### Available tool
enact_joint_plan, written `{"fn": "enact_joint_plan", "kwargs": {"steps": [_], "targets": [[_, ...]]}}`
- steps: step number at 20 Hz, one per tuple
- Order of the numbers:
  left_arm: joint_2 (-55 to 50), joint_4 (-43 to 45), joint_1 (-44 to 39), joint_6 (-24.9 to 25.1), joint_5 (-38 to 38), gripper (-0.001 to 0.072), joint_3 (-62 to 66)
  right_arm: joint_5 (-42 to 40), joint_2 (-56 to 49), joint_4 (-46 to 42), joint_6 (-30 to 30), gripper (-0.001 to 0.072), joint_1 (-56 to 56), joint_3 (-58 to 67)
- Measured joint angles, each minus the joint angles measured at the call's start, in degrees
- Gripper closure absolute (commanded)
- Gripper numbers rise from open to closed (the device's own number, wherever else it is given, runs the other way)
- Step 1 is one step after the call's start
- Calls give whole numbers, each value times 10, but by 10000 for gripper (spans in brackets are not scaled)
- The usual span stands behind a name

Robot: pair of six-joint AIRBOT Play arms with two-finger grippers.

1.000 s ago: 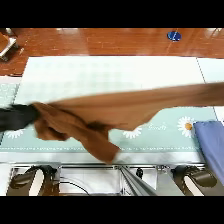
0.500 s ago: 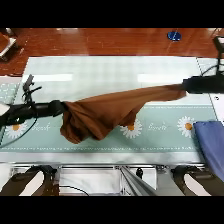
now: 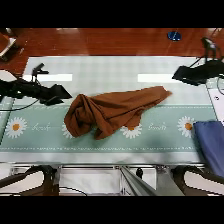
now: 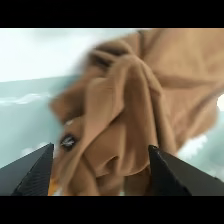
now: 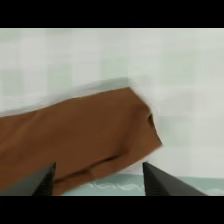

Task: Fold the shirts.

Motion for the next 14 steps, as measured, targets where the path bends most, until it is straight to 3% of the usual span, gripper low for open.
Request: {"fn": "enact_joint_plan", "kwargs": {"steps": [5,9,14], "targets": [[153,3,-4,-31,50,7,-108,19,60,12,-6,94,-141,-110],[217,-74,-122,-30,76,7,-256,-5,95,104,-59,95,-184,-250],[169,-142,-302,-27,201,6,-310,-26,106,158,-92,95,-197,-315]]}}
